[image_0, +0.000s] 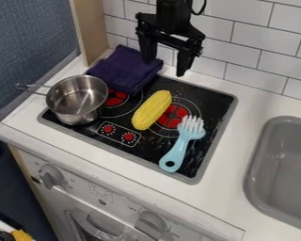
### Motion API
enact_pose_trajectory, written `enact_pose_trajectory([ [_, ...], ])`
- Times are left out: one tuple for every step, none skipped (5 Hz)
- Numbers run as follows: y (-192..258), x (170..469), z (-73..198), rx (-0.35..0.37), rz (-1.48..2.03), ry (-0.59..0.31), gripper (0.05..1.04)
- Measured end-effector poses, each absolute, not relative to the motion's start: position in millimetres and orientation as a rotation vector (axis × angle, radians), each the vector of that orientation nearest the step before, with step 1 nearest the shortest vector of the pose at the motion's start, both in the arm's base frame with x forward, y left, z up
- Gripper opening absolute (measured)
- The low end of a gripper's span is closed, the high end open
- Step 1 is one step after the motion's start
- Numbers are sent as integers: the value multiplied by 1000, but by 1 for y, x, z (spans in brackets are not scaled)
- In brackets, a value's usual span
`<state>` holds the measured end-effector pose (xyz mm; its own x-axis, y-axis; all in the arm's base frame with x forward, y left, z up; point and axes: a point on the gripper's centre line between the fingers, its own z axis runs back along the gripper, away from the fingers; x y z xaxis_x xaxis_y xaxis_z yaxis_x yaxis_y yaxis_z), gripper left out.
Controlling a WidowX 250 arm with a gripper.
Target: Put the corn inside the silver pot
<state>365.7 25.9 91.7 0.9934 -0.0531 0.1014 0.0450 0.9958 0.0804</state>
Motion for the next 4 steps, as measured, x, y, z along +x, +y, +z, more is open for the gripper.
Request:
enact_pose_trajectory([
  [25,362,78,74,-49,-64,1000],
  [26,345,59,63,-43,-12,1000],
  [36,336,43,71,-53,19,1000],
  [39,333,22,82,-59,63,1000],
])
